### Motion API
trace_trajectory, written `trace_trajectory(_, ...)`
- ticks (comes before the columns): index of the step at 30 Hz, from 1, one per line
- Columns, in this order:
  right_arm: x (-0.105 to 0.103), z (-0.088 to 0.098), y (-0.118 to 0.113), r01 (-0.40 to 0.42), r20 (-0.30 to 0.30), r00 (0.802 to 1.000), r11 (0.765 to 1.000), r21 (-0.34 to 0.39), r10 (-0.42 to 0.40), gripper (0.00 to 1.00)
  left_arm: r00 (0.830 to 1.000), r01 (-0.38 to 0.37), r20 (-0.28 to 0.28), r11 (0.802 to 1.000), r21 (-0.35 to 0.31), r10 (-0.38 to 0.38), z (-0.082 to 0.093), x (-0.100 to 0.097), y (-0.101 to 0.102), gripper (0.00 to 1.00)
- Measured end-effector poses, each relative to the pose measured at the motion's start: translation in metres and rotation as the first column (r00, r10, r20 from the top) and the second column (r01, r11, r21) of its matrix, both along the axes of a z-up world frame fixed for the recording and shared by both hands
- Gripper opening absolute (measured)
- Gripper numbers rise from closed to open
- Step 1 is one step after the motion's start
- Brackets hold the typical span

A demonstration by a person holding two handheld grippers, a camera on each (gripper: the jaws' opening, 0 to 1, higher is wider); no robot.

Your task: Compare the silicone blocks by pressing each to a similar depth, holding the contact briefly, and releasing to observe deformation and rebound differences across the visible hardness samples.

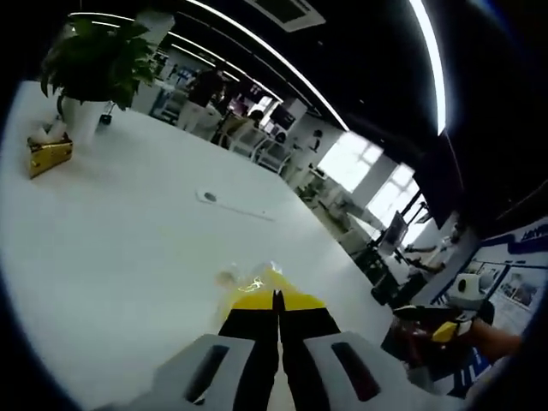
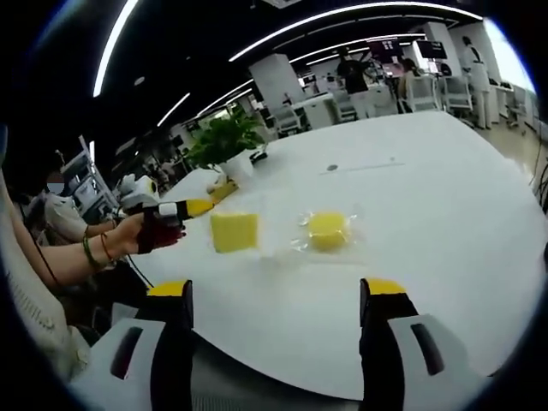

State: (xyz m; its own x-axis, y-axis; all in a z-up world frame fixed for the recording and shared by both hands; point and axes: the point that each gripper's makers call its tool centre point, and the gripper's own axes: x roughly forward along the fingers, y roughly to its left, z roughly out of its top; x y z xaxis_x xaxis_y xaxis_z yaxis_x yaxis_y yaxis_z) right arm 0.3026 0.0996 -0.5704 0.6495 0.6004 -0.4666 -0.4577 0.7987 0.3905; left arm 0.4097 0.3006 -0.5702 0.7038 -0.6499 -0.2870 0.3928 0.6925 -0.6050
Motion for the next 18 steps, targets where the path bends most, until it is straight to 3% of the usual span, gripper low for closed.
trace_trajectory(7,0.004,0.013,0.014,-0.05,0.041,0.998,0.999,0.002,0.05,0.74,0.998,0.014,0.059,1.0,0.009,-0.014,0.029,-0.013,-0.004,0.0)
trace_trajectory(18,0.017,0.039,0.031,-0.134,0.122,0.984,0.991,0.007,0.132,0.76,0.979,0.094,0.176,0.994,0.058,-0.103,0.086,-0.031,-0.02,0.0)
